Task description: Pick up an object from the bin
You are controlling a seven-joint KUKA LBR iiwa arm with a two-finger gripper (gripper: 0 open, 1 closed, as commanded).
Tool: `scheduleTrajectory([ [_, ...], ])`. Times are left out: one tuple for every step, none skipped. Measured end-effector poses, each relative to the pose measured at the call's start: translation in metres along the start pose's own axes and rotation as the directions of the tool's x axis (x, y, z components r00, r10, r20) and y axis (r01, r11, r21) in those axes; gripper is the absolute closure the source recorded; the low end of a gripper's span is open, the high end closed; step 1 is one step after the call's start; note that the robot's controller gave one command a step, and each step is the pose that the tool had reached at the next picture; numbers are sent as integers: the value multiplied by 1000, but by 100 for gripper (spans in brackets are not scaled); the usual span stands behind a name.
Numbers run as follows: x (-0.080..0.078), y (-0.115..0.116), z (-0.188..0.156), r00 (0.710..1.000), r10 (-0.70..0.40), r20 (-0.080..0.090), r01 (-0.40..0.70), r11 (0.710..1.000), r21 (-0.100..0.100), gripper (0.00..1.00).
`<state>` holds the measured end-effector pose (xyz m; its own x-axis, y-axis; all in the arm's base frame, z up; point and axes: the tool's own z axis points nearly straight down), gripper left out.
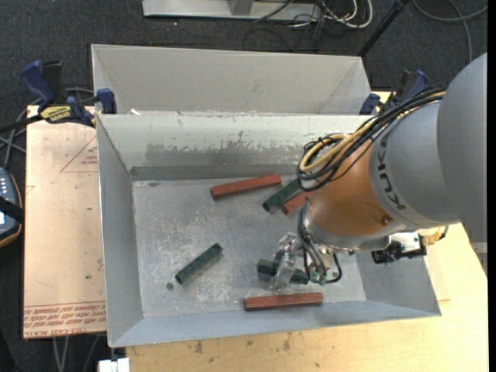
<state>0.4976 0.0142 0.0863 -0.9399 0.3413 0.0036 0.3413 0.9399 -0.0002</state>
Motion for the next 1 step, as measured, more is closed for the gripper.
scheduleTrajectory([
  [-1,0,-11,1000,0,4,0,1000,-1,100],
])
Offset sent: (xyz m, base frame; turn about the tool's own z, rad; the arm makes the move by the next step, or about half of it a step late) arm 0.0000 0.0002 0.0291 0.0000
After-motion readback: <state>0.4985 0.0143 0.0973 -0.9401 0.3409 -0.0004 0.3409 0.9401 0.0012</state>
